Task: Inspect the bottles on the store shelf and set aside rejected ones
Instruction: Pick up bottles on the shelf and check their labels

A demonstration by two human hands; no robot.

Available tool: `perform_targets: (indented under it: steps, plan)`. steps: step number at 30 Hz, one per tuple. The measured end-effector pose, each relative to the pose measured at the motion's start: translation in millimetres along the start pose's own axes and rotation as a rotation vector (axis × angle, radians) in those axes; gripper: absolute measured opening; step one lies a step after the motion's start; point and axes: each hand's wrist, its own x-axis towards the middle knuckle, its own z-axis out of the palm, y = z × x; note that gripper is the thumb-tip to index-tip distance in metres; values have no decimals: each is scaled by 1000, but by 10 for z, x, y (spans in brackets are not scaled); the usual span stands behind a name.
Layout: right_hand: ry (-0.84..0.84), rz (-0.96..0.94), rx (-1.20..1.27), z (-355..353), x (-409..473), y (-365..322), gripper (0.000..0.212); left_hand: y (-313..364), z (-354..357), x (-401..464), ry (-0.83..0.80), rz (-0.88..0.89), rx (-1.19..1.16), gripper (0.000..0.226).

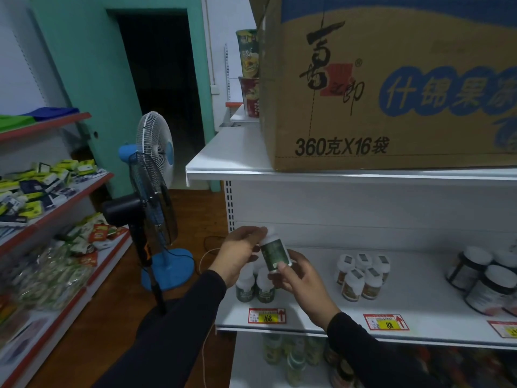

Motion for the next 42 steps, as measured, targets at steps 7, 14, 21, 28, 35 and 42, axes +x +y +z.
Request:
perform_targets:
  steps: [7, 14, 21, 28, 35, 42]
  plan:
    - [-9, 41, 38, 10, 33, 19, 25, -4, 9, 4, 6, -8, -12, 22]
    - [-10, 18, -12, 20, 47, 18, 27, 9, 12, -40, -60, -6, 36, 30]
    - [-34, -72, -9, 23, 11, -56, 43, -17, 21, 27, -53, -125, 26, 32]
    - [-96, -153, -11, 34, 43, -71, 57, -67, 35, 56, 36, -356, -47, 41]
    - [-72, -138, -32, 0, 33, -14, 52, -70, 30, 25, 18, -343, -65, 38]
    - [-57, -95, -198, -105, 35, 42, 45, 30, -19, -72, -167, 24, -41, 30]
